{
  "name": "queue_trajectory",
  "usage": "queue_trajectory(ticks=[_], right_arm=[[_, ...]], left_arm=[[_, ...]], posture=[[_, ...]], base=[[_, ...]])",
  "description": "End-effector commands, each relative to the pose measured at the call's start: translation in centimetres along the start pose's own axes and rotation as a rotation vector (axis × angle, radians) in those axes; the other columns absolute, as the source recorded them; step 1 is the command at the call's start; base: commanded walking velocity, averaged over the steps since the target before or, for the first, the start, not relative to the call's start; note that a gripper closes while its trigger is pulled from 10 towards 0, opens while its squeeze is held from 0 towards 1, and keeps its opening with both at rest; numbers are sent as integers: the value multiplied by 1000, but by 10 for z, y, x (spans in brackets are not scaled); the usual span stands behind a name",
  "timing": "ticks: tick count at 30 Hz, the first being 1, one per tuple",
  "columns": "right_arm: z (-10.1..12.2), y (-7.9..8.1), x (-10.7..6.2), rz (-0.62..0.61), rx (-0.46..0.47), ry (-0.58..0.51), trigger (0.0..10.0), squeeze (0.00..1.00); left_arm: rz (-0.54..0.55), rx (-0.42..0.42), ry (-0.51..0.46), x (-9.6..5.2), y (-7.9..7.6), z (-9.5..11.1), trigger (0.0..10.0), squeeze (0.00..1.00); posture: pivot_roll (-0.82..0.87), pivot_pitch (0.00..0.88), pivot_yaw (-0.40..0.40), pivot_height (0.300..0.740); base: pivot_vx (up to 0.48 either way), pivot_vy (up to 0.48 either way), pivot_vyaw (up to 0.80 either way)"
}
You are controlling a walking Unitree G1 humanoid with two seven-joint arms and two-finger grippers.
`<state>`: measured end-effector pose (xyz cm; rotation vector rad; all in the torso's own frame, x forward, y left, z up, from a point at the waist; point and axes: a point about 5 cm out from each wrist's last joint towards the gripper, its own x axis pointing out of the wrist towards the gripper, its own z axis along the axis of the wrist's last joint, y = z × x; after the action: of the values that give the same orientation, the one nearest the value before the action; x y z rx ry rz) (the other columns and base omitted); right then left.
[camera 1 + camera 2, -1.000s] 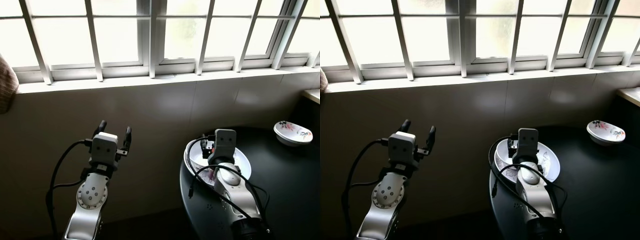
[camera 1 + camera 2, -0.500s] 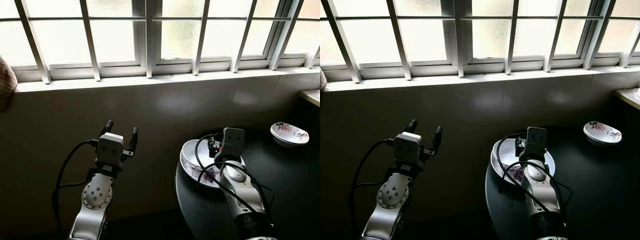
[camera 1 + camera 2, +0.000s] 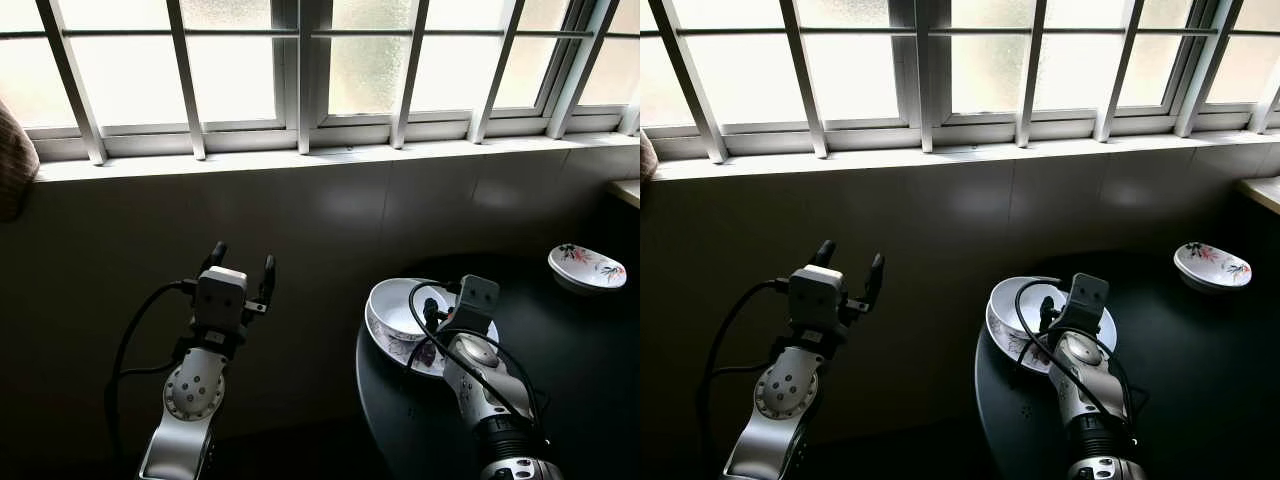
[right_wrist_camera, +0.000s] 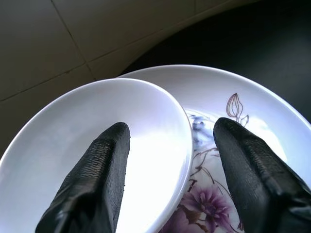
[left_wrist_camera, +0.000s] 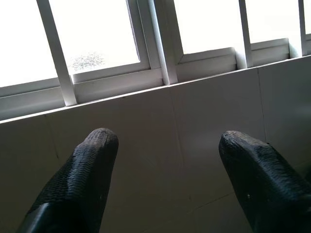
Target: Kitchen organization
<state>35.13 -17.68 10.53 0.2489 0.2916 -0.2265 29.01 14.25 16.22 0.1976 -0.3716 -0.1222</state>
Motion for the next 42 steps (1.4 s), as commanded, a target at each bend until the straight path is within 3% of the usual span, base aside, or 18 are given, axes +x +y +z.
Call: queue_trajectory(ticks=[1, 13, 15, 16, 17, 19, 20, 26, 34, 36, 40, 42], right_arm=[[0, 2, 2, 5, 28, 22, 10000, 0], [-25, 9, 4, 63, 177, 216, 10000, 0], [-31, 13, 4, 97, 230, 262, 8392, 0], [-31, 13, 4, 97, 230, 262, 8392, 0], [-33, 14, 4, 108, 272, 276, 3373, 0], [-34, 15, 4, 111, 283, 279, 3373, 0], [-33, 14, 4, 110, 321, 275, 0, 0], [-25, 16, 3, 111, 441, 224, 0, 0], [-8, 12, 4, 91, 533, 111, 0, 0], [1, 10, 4, 84, 582, 48, 0, 0], [15, 7, 4, 67, 590, -36, 0, 0], [43, 6, -1, 80, 534, -201, 0, 0]], left_arm=[[4, 13, 3, -1, 1, -1, 10000, 0], [-8, 22, 4, 1, -1, -3, 10000, 0], [-14, 28, 3, 2, 0, -3, 10000, 0], [-14, 28, 3, 2, 0, -3, 10000, 0], [-17, 31, 3, 3, -1, -3, 10000, 0], [-18, 32, 2, 2, -1, -3, 10000, 0], [-12, 36, 4, 2, 1, -4, 10000, 0], [-6, 40, 6, 1, 1, -4, 10000, 0], [-4, 40, 7, 0, 0, -5, 10000, 0], [-2, 40, 5, 0, 0, -5, 10000, 0], [1, 41, 3, 0, 1, -5, 10000, 0], [6, 42, 4, -1, 2, -5, 10000, 0]], posture=[[20, 0, -34, 736], [24, 0, -37, 736], [25, 0, -37, 736], [25, 0, -37, 736], [26, 0, -36, 736], [26, 0, -34, 736], [28, 0, -30, 736], [26, 0, -25, 736], [21, 0, -25, 736], [21, 0, -25, 736], [20, 0, -26, 736], [18, 0, -26, 736]], base=[[0, 0, 0], [0, 0, 0], [0, 0, 0], [0, 0, 0], [0, 0, 0], [0, 0, 0], [0, 0, 0], [0, 0, 0], [0, 0, 0], [0, 0, 0], [0, 0, 0], [0, 0, 0]])
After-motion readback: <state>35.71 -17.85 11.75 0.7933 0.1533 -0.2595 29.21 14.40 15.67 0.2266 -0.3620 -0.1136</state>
